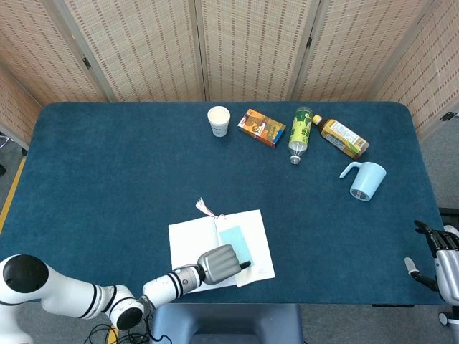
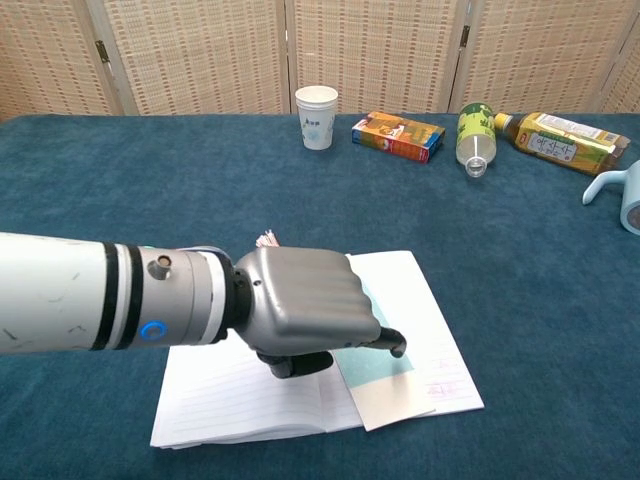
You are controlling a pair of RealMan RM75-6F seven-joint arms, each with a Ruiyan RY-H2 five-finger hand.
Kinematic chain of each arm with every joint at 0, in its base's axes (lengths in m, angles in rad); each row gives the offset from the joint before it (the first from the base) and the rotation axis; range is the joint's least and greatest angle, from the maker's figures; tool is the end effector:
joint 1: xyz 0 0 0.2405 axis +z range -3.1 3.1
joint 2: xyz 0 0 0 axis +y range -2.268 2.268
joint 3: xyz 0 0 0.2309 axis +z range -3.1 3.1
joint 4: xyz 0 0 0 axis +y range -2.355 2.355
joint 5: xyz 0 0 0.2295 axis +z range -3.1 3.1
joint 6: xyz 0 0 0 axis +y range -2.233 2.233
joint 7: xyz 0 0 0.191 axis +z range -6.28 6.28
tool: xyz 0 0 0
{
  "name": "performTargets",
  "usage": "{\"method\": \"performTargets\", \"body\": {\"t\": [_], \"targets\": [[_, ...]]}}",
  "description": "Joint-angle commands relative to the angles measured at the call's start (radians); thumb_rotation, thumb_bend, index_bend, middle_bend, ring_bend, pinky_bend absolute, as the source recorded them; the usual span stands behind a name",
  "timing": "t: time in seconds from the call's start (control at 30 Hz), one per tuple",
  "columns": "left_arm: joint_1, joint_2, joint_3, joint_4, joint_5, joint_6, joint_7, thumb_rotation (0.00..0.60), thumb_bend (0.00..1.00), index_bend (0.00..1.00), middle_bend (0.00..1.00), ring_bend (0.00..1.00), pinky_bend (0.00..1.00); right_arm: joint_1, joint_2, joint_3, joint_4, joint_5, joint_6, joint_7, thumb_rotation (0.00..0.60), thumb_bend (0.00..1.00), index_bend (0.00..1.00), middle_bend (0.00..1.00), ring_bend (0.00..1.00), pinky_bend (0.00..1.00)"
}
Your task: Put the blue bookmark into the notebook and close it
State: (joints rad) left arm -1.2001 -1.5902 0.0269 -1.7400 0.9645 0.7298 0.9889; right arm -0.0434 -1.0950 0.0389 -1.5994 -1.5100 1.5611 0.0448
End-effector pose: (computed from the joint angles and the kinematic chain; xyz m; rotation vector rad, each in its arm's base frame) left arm 0.0038 0.2508 -0.1455 -2.6510 -0.0560 -0.6047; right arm -0.3206 -0.1858 0.1494 1.2807 -0.9295 0.8616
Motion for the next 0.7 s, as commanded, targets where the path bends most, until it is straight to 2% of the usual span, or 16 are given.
{"method": "performTargets", "body": {"t": [0.03, 0.7], "targets": [[-0.041, -0.033, -0.001, -0.013, -0.071, 0.026, 0.048, 0.600, 0.64, 0.16, 0.88, 0.86, 0.97, -0.001, -0.001, 0.000, 0.002, 0.001, -0.001, 0.001, 0.600, 0.26, 0.17, 0.29, 0.27, 0.23], [-0.157, -0.113, 0.014, 0.019, -0.286, 0.129, 0.124, 0.600, 0.64, 0.15, 0.88, 0.86, 0.97, -0.007, -0.003, 0.000, 0.019, 0.012, -0.004, 0.020, 0.600, 0.25, 0.17, 0.29, 0.27, 0.23]]}}
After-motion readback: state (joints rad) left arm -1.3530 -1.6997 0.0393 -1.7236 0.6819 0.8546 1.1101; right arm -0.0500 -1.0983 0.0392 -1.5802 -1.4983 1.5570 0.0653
